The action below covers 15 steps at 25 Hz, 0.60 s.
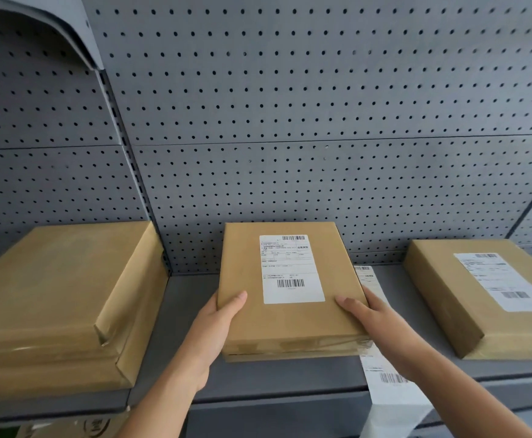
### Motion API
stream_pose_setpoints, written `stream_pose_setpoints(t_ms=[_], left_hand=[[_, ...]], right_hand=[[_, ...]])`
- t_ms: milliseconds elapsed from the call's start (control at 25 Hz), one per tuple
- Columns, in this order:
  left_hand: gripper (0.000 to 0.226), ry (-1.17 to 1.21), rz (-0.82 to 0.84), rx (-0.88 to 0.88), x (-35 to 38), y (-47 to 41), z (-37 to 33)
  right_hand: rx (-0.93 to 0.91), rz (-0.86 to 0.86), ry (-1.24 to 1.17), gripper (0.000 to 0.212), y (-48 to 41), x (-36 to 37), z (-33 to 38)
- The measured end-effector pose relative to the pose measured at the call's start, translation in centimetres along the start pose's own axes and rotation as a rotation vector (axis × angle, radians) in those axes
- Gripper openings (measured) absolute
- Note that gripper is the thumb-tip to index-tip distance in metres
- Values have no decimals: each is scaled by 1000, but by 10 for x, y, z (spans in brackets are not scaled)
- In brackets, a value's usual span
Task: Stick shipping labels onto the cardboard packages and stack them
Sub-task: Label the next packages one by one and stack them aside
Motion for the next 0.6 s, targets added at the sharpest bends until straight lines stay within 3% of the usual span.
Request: stream_pose_setpoints(t_ms=[120,280,440,600], left_hand=[[33,-6,33,54,27,-4,-20],[32,-13,104,104,75,-11,-47],[33,-29,201,156,138,-18,-74],[32,-63,315,179,213,-25,-92]], right_hand=[[-26,-33,-30,43,14,-30,13],[-66,-124,-52,29,42,-80,34],[-88,-269,-17,40,75,-143,47],[-103,-381,15,29,110,-210,56]])
Point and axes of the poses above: each hand's wrist, its own y-axis away from the middle knuckle, its own x-axis out of the palm, z = x × y, the point moved 9 cm from there along -y, towards the middle knuckle, and after that the axes turned 9 degrees about z, right-handed, at the moved point
